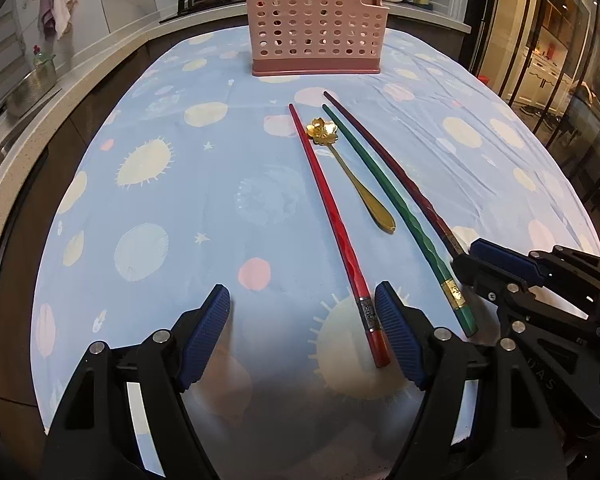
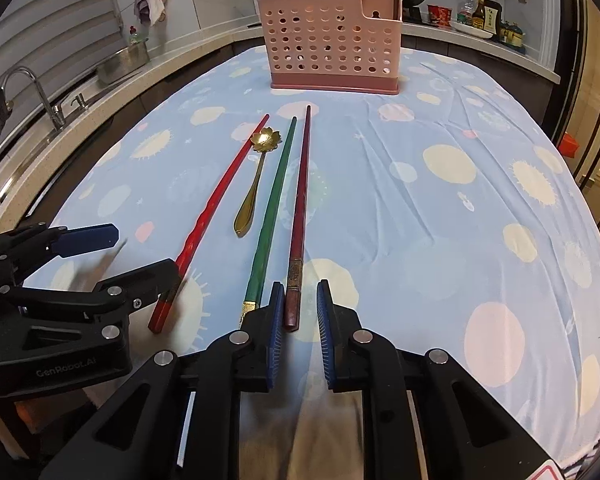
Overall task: Organize utensils
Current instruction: 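Grasp a red chopstick with the left tool while the right tool grasps a dark red chopstick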
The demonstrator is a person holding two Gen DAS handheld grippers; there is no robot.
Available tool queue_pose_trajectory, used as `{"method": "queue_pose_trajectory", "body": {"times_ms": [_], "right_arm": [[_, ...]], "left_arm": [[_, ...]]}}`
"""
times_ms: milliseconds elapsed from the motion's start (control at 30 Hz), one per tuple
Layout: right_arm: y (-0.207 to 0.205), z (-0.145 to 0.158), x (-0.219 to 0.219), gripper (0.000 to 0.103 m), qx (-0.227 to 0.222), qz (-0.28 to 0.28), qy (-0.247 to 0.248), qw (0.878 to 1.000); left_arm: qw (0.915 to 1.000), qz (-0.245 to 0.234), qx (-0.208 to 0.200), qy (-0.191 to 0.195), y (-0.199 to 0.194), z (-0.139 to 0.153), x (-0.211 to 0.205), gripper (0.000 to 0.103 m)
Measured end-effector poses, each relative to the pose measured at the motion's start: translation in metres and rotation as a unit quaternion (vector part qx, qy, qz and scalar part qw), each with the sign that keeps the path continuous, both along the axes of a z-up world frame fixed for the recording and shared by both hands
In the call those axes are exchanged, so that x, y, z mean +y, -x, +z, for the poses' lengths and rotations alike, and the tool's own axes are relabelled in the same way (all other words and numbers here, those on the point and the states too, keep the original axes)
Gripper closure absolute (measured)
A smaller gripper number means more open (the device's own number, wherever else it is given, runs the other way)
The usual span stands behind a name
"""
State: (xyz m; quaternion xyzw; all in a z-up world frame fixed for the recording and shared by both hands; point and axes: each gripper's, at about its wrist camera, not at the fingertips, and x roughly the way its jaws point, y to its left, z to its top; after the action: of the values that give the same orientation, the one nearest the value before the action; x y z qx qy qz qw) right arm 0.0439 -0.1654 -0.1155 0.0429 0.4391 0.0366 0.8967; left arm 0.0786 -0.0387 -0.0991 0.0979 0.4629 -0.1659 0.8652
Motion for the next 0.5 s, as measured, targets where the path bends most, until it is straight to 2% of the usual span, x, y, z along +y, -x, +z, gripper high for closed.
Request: {"method": "queue_pose_trajectory", "body": {"times_ms": [100, 233, 500], "right_arm": [[-0.001, -0.001, 0.0, 0.095, -0.004, 0.0, 0.005, 1.0], [0.001, -0.001, -0.003, 0.096, -0.006, -0.004, 0.003, 1.0], [0.006, -0.001, -0.011, 0.096, -0.005, -0.017, -0.002, 1.0]], "left_arm": [[1.0, -0.008, 0.002, 0.002, 0.003, -0.002, -0.004, 0.033], [0.9998, -0.017, 0.011, 0.005, 0.005, -0.008, -0.007, 0.046], [0.9997, -0.019, 0.008, 0.009, 0.01, -0.008, -0.005, 0.048]]}}
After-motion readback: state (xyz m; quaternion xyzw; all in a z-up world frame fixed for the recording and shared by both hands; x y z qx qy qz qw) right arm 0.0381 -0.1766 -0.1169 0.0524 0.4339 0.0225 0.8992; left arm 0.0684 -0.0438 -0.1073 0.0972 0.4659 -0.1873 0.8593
